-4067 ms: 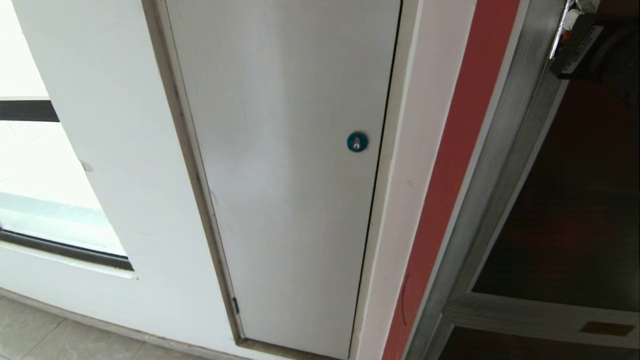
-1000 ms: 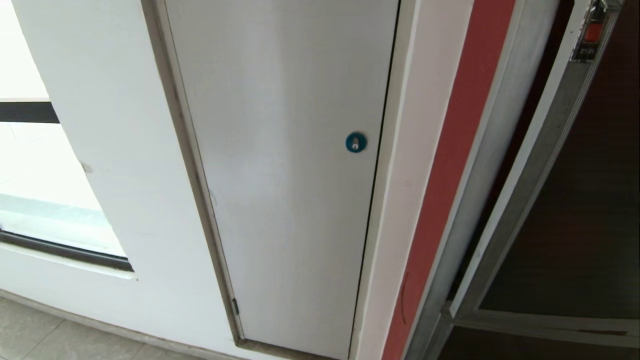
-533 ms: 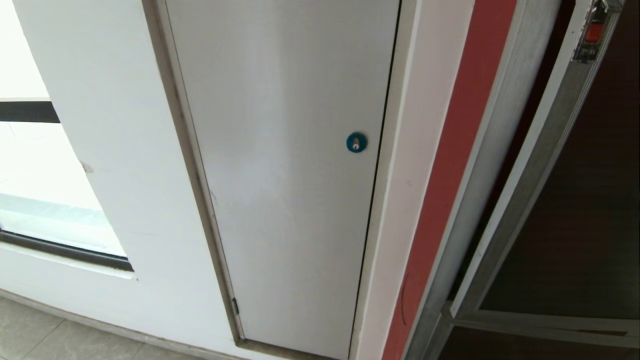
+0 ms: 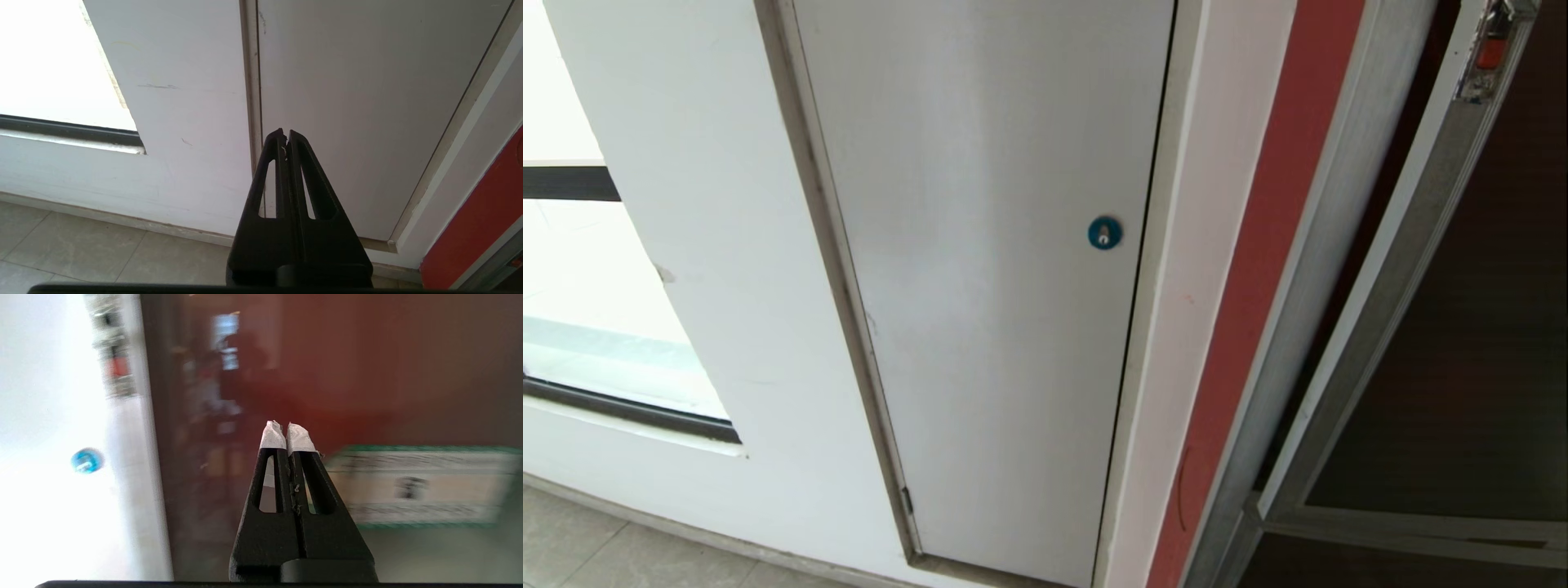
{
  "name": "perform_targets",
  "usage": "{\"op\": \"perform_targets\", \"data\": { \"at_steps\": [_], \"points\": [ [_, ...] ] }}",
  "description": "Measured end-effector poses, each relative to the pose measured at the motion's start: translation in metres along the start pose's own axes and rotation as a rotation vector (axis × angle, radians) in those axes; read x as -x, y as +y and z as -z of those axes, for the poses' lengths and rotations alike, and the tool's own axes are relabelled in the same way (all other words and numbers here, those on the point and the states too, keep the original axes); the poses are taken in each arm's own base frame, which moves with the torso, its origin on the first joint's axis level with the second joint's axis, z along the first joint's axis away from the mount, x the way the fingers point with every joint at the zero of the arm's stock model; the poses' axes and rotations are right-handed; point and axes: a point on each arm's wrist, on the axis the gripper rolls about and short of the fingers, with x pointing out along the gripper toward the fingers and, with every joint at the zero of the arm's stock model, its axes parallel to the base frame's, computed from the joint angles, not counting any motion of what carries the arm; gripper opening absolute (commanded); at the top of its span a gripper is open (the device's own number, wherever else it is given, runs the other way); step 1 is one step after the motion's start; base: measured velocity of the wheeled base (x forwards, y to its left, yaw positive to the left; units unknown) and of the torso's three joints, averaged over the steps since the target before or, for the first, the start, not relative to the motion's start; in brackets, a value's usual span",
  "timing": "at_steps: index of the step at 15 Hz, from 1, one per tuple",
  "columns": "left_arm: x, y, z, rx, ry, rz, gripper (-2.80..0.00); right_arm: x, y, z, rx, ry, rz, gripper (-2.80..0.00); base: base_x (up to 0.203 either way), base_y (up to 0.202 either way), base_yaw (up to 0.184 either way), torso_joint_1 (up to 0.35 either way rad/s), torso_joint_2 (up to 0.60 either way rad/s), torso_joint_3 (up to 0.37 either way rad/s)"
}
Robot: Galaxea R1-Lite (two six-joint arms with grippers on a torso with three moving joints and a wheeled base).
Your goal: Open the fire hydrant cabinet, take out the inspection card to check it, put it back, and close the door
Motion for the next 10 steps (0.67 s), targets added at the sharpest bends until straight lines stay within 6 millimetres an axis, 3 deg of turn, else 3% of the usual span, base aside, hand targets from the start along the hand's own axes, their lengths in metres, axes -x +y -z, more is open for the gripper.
{"op": "perform_targets", "data": {
  "at_steps": [6, 10],
  "points": [
    [0.0, 0.0, 0.0, 0.0, 0.0, 0.0, -2.8, 0.051, -0.025, -0.015, 0.043, -0.111, 0.264, -2.8, 0.0, 0.0, 0.0, 0.0, 0.0, 0.0],
    [0.0, 0.0, 0.0, 0.0, 0.0, 0.0, -2.8, 0.092, -0.033, -0.014, 0.081, -0.142, 0.323, -2.8, 0.0, 0.0, 0.0, 0.0, 0.0, 0.0]
  ]
}}
